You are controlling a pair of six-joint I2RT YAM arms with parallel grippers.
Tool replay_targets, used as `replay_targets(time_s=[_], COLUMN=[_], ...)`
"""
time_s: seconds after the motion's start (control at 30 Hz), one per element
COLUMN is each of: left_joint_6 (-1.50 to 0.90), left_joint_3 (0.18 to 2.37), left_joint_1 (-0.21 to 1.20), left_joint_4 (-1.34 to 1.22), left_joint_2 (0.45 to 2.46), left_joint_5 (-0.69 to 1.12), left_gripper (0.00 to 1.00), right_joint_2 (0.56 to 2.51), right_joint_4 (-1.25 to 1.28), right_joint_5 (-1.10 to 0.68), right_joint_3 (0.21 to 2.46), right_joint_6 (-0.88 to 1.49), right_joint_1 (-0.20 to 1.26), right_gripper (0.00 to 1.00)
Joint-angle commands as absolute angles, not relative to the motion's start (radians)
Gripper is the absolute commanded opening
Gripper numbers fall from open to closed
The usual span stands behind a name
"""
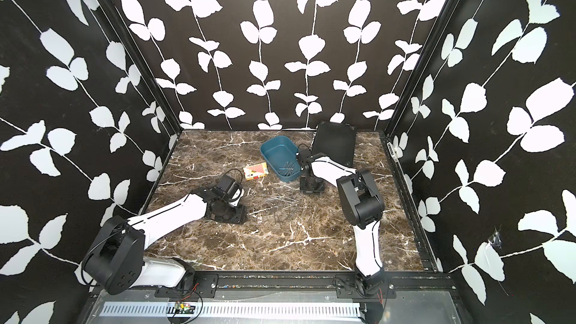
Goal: Put the nails on the desktop into the storage box
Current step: Pick up the nail from the center of the board.
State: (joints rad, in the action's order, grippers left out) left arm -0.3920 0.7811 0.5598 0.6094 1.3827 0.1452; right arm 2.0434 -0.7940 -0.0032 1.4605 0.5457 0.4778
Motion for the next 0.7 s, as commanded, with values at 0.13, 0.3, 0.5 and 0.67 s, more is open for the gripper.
replay_targets(time_s=[0.13,0.3,0.5,0.67], left_joint_6=[-0.386,-0.392,-0.392,-0.393], left_joint_3=[0.804,0.820,0.855,0.883], left_joint_1=[0.557,0.557,0.557,0.556], left_joint_4=[0.637,0.623,0.610,0.603], left_joint_2=[1.378,1.388,1.408,1.422], left_joint_5=[0.134,0.131,0.129,0.131], left_gripper=[0.57,0.57,0.57,0.57], right_joint_2=[2.055,1.980,1.807,1.727], right_joint_4=[-0.776,-0.793,-0.789,-0.743], right_joint_5=[-0.011,-0.028,-0.087,-0.195], right_joint_3=[1.373,1.335,1.319,1.327], right_joint_6=[0.542,0.541,0.546,0.627], right_joint_1=[0.471,0.470,0.460,0.456], right_gripper=[0.00,0.00,0.00,0.00])
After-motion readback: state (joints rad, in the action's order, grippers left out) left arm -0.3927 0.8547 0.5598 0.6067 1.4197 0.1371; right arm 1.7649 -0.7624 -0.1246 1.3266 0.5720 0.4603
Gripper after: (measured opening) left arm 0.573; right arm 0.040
